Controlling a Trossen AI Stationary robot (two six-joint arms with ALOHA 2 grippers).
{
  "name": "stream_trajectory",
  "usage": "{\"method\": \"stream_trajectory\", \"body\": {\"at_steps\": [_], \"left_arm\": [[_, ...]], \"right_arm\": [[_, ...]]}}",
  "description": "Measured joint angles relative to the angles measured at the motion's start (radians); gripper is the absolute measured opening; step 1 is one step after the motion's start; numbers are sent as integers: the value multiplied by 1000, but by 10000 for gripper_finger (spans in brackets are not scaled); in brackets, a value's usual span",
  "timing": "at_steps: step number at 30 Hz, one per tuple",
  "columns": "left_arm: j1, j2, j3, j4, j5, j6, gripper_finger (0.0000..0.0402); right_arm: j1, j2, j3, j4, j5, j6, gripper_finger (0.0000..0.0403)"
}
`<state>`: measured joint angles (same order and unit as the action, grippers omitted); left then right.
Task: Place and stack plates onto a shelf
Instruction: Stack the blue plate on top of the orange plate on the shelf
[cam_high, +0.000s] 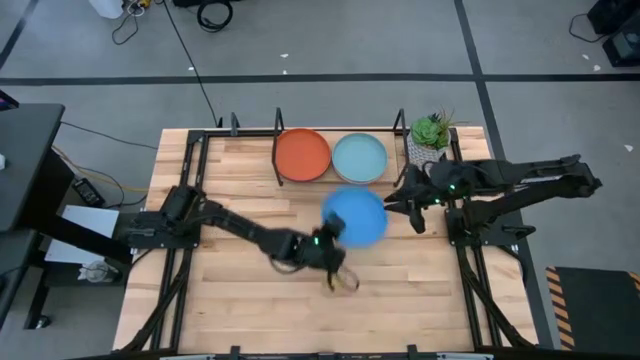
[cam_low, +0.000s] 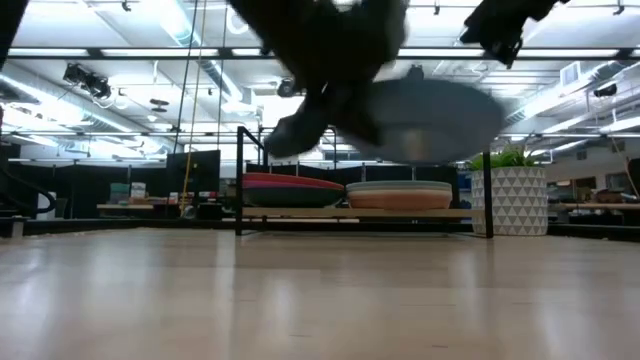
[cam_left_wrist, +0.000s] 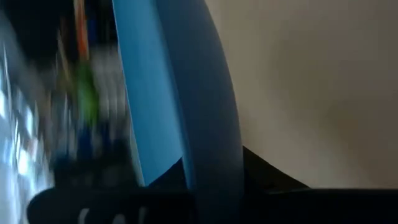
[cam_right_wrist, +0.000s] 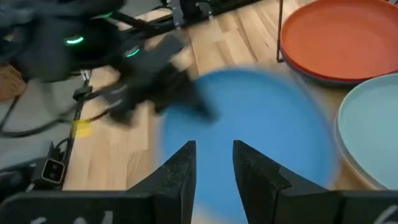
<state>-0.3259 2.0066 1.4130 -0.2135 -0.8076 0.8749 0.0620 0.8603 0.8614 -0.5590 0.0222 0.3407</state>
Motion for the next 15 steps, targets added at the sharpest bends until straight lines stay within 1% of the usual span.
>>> {"method": "stream_trajectory", "body": {"at_steps": [2, 4, 6, 7, 9, 12, 15], "left_arm": [[43, 1, -1, -64, -116, -77, 54], [85, 1, -1, -109, -205, -155, 54], [131, 2, -1, -138, -279, -222, 54], [154, 2, 0, -159, -299, -256, 54], [200, 2, 0, -208, -299, -317, 54], [259, 2, -1, -291, -263, -421, 54], [298, 2, -1, -365, -273, -486, 54]], "right_arm": [[51, -24, -19, 5, 54, 12, 112], [93, -33, -44, 2, 100, 28, 112], [128, -37, -71, 2, 142, 47, 112], [142, -36, -84, 5, 160, 56, 112], [168, -32, -110, 27, 174, 76, 112], [196, -25, -136, 47, 175, 87, 112], [215, -22, -145, 57, 177, 87, 112]]}}
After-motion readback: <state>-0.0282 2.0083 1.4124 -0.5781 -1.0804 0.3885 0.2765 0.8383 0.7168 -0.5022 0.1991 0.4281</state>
